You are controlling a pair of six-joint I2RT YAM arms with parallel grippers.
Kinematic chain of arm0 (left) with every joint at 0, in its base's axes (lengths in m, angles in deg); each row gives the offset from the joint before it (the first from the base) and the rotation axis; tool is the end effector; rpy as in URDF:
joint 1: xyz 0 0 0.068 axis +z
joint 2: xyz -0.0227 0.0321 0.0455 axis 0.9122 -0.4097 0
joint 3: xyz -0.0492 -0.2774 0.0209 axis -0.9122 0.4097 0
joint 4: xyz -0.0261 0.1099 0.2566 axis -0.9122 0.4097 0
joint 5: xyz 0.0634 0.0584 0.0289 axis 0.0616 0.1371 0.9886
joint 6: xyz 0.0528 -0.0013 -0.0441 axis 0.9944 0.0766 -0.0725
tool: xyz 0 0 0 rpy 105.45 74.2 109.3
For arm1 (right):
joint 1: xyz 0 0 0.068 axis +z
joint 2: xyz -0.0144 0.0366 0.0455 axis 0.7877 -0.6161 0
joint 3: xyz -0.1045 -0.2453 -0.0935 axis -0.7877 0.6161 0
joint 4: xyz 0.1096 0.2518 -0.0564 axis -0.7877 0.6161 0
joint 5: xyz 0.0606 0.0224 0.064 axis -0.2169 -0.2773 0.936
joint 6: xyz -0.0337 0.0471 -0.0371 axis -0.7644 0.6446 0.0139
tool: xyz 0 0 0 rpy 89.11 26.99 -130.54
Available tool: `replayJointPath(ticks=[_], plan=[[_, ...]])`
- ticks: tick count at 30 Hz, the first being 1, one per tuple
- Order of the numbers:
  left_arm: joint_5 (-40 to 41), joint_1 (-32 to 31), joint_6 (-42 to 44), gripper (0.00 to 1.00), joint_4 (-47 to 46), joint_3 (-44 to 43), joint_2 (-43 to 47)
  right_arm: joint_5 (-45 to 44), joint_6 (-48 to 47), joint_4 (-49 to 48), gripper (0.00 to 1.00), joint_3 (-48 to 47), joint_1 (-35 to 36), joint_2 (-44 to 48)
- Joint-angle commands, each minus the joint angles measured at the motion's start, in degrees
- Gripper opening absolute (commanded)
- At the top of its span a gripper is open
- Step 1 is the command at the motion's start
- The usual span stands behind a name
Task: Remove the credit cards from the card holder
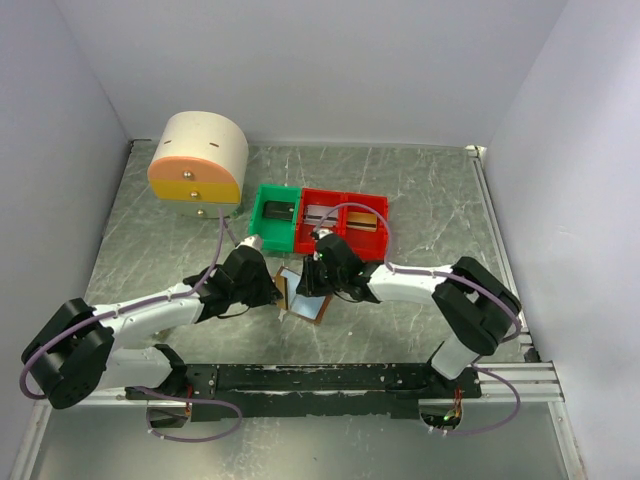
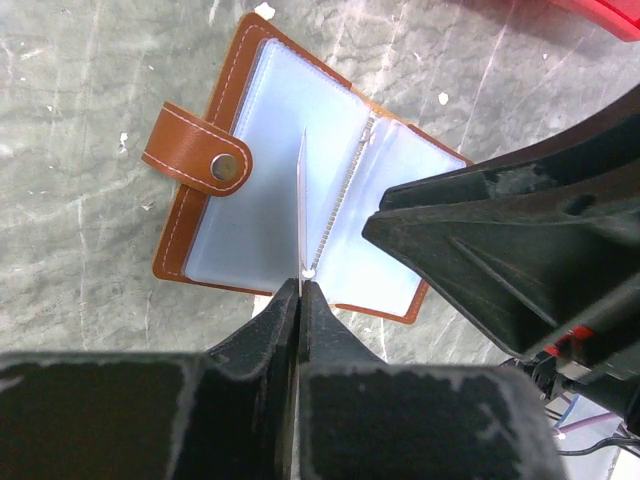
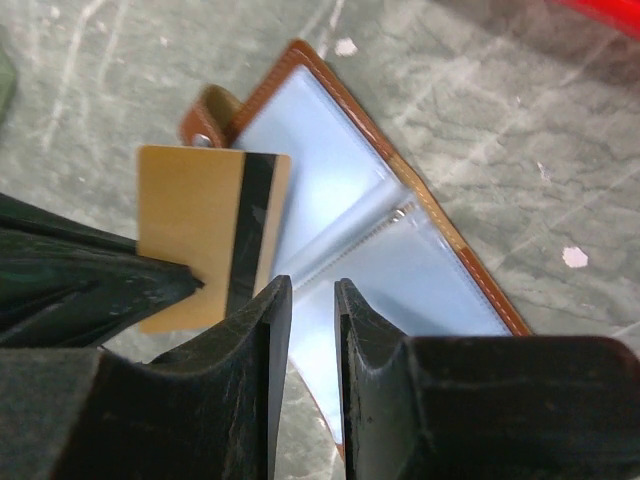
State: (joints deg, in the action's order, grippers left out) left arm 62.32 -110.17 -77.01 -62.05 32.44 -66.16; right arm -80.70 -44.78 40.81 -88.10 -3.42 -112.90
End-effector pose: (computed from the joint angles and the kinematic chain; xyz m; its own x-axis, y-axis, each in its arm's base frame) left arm 0.1869 -0.1811 0.1529 -0.8552 -0.2975 -0.4244 -0.0082 0.8266 -0.5628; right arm 0.2221 0.2617 0.1332 -0.8670 -0.0418 -0.4965 -0.3308 0.7934 0.5109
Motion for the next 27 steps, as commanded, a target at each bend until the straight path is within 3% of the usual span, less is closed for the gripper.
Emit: replayJointPath(ticks=[1, 10, 21, 27], plan=[[2.5, -0.3, 1.8, 0.11, 2.0, -2.3, 0.9, 0.2, 1.5, -2.6, 0.25, -2.2, 0.2, 1.6], [1.8, -0.3, 1.5, 0.1, 1.4, -2.2, 0.2, -2.0, 1.3, 3.0, 0.24, -7.3, 1.0, -6.6], [1.2, -0.3, 1.7, 0.09, 1.5, -2.1, 0.5, -4.6, -2.1, 8.6, 0.25, -2.1, 1.2, 2.6], [-1.9, -0.2, 3.9, 0.08, -1.2, -1.4, 3.7, -5.8, -1.0, 2.0, 0.28, 3.4, 1.2, 12.0]])
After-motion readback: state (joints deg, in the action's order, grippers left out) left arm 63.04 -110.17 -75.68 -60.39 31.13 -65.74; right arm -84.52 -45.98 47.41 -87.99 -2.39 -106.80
